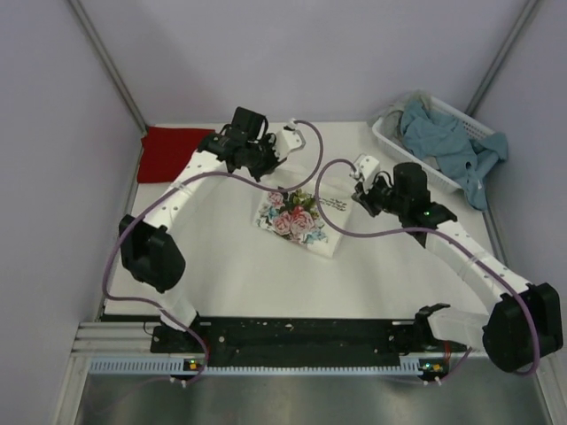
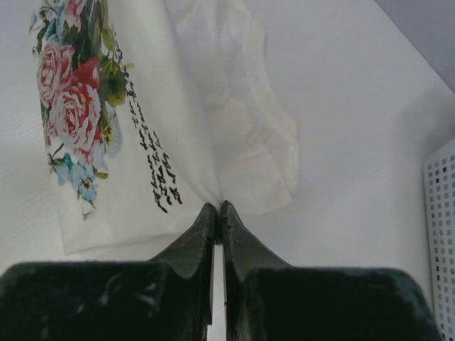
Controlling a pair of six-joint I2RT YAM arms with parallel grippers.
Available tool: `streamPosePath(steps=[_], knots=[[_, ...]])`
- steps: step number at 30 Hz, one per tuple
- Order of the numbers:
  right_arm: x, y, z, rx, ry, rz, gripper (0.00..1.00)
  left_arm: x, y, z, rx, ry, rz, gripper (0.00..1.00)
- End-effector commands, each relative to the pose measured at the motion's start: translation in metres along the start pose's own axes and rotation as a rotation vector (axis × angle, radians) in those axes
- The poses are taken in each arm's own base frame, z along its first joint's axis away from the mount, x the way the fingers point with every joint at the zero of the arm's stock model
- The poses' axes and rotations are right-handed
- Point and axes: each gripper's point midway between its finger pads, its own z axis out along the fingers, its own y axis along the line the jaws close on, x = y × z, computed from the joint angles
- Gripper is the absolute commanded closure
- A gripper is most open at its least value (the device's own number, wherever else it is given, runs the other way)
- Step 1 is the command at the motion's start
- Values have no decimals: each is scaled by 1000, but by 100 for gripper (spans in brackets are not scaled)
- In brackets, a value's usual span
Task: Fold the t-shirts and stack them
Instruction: Fold the long partially folded tshirt into a neat square
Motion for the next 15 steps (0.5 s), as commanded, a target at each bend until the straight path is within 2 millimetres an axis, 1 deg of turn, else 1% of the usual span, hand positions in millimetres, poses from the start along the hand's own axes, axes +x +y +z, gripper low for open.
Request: streamPosePath(steps=[1, 4, 5, 6, 7, 8, 10, 15], knots=[[-36, -48, 6, 101, -88, 9, 100, -15, 50, 4, -160, -21, -33, 100], [-29, -67, 16, 134, -58, 39, 100, -21, 65, 14, -207, -32, -21, 100], [-25, -72, 19, 142, -46, 55, 100, -20, 68, 19, -210, -29, -18, 100], [-24, -76, 22, 146, -39, 66, 100, -20, 72, 24, -217, -30, -17, 100], [-18, -79, 26, 147, -21, 78, 100, -21, 74, 30, -219, -29, -11, 100], [-15, -81, 29, 153, -9, 86, 100, -21, 77, 37, -222, -27, -9, 100], [-2, -87, 38, 168, 30, 108, 100, -19, 83, 50, -226, -20, -13, 100], [19, -110, 54, 239, 90, 168, 100, -17, 98, 85, -248, -12, -37, 100]])
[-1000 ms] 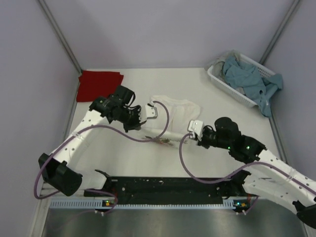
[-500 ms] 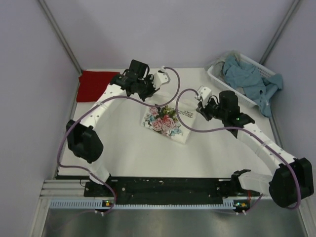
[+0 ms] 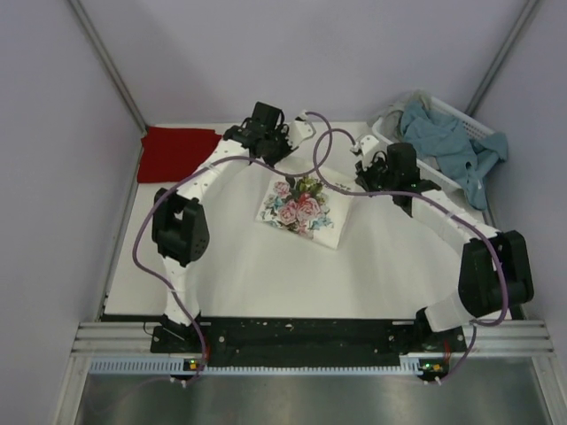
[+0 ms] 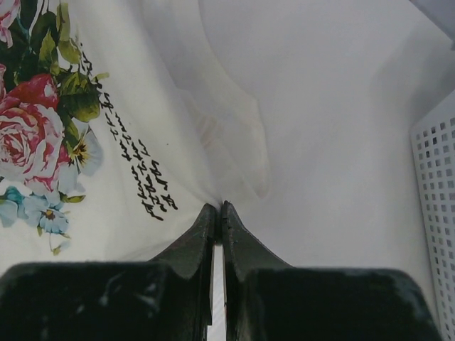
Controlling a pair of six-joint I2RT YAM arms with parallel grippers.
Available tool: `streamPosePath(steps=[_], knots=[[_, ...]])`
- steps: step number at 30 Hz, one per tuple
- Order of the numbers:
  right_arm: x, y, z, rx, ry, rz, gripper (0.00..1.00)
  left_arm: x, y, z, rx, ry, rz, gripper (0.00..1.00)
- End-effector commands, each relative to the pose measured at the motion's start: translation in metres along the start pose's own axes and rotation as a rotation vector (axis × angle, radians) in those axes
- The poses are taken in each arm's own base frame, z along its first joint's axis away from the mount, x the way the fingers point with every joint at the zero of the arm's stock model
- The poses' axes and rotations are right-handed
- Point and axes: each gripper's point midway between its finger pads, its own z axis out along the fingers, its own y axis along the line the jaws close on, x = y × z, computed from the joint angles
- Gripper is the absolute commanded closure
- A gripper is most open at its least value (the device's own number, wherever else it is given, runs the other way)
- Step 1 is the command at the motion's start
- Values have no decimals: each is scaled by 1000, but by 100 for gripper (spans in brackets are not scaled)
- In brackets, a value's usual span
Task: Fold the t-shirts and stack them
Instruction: Fold the long partially folded tshirt into a neat square
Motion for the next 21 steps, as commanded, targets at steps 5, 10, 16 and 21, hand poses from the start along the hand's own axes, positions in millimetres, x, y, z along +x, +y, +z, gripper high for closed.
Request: streamPosePath(steps=[5, 10, 16, 21], knots=[[12, -56, 26, 180, 61, 90, 100, -5, 45, 47, -146, -13, -28, 100], [27, -67, 47, 215, 114, 119, 100, 7, 54, 74, -184, 26, -35, 100], [55, -93, 70, 331, 243, 171, 86, 19, 75, 95, -316, 74, -39, 76], [45, -104, 77, 351, 294, 221, 64, 19, 91, 86, -400, 108, -69, 52]])
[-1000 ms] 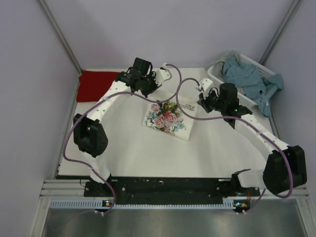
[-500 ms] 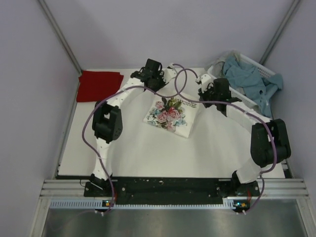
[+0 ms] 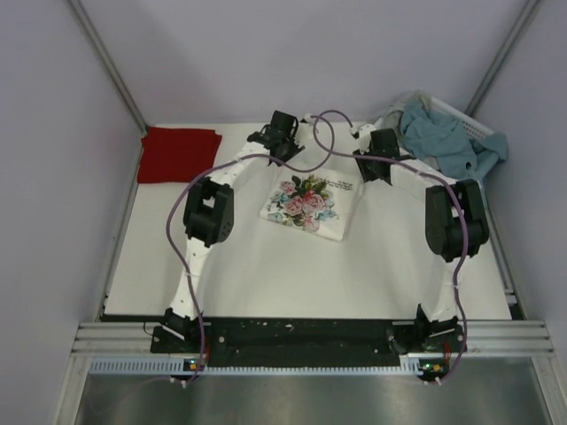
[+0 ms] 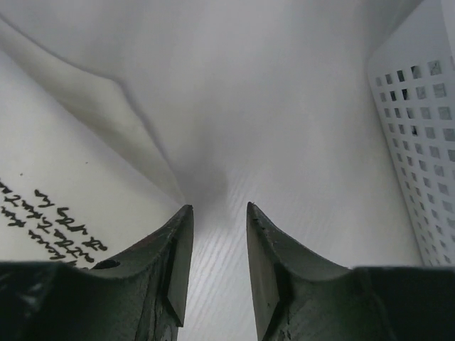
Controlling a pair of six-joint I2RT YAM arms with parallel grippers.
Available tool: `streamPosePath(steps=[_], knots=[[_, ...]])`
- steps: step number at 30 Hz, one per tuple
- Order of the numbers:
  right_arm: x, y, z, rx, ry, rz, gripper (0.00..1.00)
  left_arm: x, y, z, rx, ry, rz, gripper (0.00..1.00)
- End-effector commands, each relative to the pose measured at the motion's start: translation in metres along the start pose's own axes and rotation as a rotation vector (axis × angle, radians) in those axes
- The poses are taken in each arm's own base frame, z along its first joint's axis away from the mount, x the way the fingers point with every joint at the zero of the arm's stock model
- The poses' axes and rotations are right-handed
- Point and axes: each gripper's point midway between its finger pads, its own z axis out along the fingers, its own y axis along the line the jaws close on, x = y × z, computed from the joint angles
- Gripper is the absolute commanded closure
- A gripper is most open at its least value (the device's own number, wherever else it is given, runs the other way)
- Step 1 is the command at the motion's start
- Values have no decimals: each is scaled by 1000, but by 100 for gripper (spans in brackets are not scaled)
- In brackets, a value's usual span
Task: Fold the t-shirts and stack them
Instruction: Fold the long partially folded tshirt into a neat square
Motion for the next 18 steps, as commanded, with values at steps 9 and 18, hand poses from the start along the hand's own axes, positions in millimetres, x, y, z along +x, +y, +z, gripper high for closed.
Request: streamPosePath(steps=[9, 18], knots=[[-28, 37, -88, -100, -30, 290, 46, -6, -7, -105, 123, -97, -235, 51], [35, 151, -115, -349, 99, 416, 57, 65, -103, -124, 359, 43, -473, 51]])
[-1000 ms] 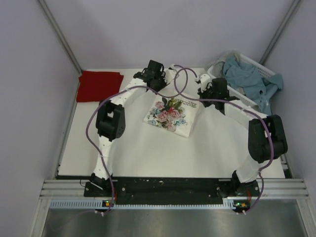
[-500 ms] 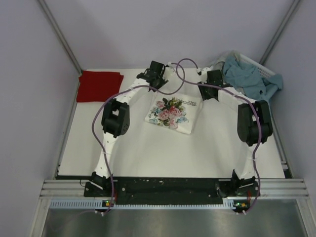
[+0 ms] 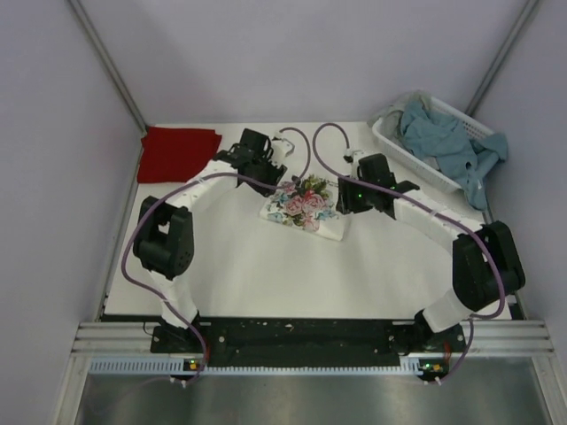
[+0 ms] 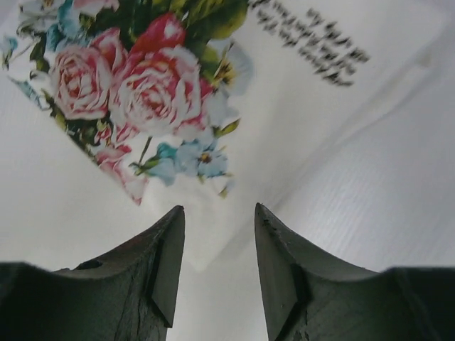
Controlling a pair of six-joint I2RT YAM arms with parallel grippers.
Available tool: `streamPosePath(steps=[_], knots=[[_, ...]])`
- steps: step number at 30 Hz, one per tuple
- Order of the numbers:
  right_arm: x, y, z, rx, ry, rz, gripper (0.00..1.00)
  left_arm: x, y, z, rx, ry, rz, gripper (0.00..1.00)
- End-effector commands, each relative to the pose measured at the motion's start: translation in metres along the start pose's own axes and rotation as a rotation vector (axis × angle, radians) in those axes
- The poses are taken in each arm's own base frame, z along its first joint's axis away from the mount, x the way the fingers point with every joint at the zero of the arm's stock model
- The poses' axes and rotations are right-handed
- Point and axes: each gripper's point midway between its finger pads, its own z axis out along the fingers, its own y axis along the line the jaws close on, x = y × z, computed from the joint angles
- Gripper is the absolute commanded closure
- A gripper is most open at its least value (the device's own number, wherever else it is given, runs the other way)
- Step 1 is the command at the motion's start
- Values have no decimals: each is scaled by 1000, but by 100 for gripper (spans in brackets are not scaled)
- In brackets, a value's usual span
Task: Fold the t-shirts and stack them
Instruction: Fold the long partially folded tshirt into a neat square
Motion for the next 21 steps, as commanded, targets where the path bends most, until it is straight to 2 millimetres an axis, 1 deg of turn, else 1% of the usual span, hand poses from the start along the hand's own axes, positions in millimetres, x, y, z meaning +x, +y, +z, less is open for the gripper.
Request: streamPosePath(steps=[1, 3, 5, 6, 7, 8, 10, 12, 14, 17, 19, 21], knots=[[42, 47, 5, -145, 83, 135, 63, 40, -39, 12, 125, 45, -167, 51], [54, 59, 9, -184, 74, 130, 72, 53, -40, 21, 116, 61, -181, 53], [68, 61, 16, -192, 98, 161, 80, 67, -36, 30, 89, 105, -184, 57], [77, 57, 19, -171, 119, 169, 82, 72, -34, 32, 75, 121, -186, 57], [88, 48, 24, -126, 146, 187, 83, 77, -34, 33, 67, 134, -186, 57], [100, 39, 28, -82, 174, 203, 83, 82, -34, 34, 66, 143, -187, 57], [118, 23, 32, -14, 213, 252, 84, 92, -38, 33, 72, 159, -191, 57], [129, 11, 31, 16, 229, 300, 84, 102, -43, 33, 83, 183, -195, 57], [136, -1, 29, 45, 234, 329, 84, 111, -47, 29, 99, 205, -199, 57], [130, -13, 21, 64, 209, 342, 83, 116, -57, 14, 140, 215, -184, 57], [119, -19, 13, 70, 187, 335, 81, 108, -59, -2, 153, 195, -160, 57], [103, -24, 4, 68, 158, 333, 77, 87, -57, -19, 180, 134, -156, 55]])
